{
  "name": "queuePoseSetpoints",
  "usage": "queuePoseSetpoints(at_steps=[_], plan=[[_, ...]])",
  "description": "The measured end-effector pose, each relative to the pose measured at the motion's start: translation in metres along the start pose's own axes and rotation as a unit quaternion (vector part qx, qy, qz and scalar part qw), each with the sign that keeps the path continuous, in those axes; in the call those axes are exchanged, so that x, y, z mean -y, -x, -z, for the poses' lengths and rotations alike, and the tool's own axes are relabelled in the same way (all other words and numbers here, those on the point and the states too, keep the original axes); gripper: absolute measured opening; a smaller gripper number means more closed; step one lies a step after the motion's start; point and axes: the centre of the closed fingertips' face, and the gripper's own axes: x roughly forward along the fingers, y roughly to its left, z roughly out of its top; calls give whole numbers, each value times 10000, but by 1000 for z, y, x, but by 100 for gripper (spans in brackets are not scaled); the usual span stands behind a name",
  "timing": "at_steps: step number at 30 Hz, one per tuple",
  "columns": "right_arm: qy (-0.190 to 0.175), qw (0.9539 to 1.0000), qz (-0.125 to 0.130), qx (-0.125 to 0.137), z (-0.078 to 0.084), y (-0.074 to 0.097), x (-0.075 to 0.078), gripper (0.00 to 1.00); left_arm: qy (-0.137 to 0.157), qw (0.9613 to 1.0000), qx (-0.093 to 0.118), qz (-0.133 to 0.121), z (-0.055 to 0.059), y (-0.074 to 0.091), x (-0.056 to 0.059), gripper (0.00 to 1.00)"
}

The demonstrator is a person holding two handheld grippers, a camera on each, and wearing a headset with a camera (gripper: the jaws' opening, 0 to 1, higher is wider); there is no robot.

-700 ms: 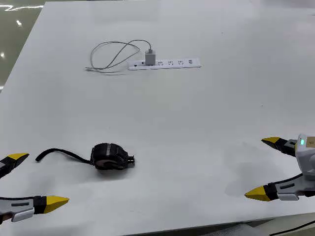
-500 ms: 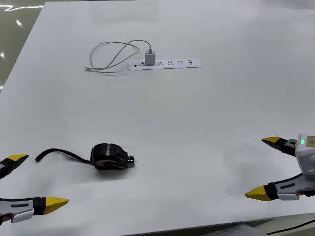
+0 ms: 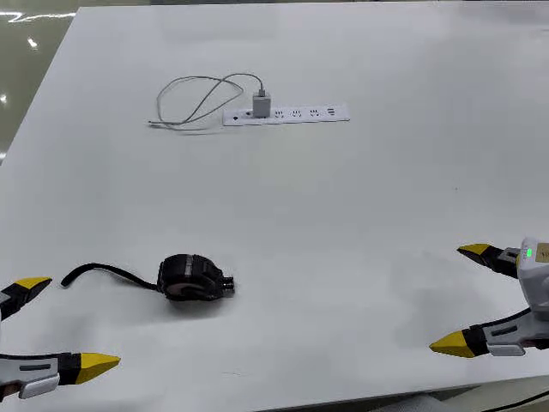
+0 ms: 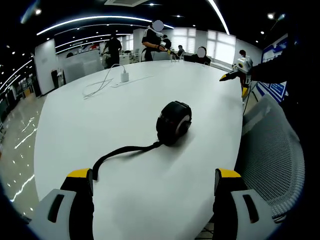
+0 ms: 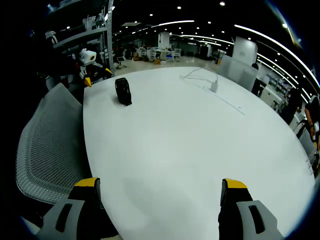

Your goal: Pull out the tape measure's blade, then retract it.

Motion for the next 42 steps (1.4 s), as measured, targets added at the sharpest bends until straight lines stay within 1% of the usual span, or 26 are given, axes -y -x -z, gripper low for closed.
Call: queuePoseSetpoints(at_steps=[4,6,7,11,15,19,21,22,25,29,30,33,36,39,41,42], plan=[[2,10000,2,-4,-1,1,0,99,-4,10000,-5,16,-1,1,-2,99],[12,10000,6,-6,-3,0,1,99,32,10000,-10,71,-4,1,-2,99],[17,10000,15,-7,-5,0,2,99,18,9999,-43,98,-5,1,-2,99],[56,10000,36,29,-12,0,3,99,-33,9997,-43,227,-10,0,2,99],[78,10000,33,39,-18,-1,5,99,-187,9993,-83,319,-14,-4,3,99],[99,9999,3,42,-23,-5,6,99,-314,9987,-184,363,-15,-8,1,99],[130,9999,-9,27,-26,-7,6,99,-361,9983,-197,415,-17,-9,3,99],[154,9999,-13,18,-28,-8,6,99,-430,9976,-185,505,-19,-10,5,99],[175,9998,-25,50,-33,-10,6,99,-582,9962,-273,594,-20,-13,5,99],[236,9997,-85,48,-37,-16,4,99,-648,9955,-281,631,-24,-14,5,99],[252,9996,-111,34,-38,-18,3,99,-640,9953,-267,682,-25,-14,7,99],[302,9994,-158,28,-41,-22,2,99,-708,9945,-348,694,-24,-16,7,99],[351,9992,-206,51,-46,-25,1,99,-740,9940,-365,715,-26,-19,6,99],[380,9989,-251,59,-49,-26,1,99,-910,9923,-411,728,-29,-22,7,99],[404,9988,-273,67,-50,-26,2,99,-1017,9905,-531,756,-26,-25,8,99],[403,9988,-277,72,-51,-27,3,99,-1054,9898,-546,785,-27,-27,10,99]])
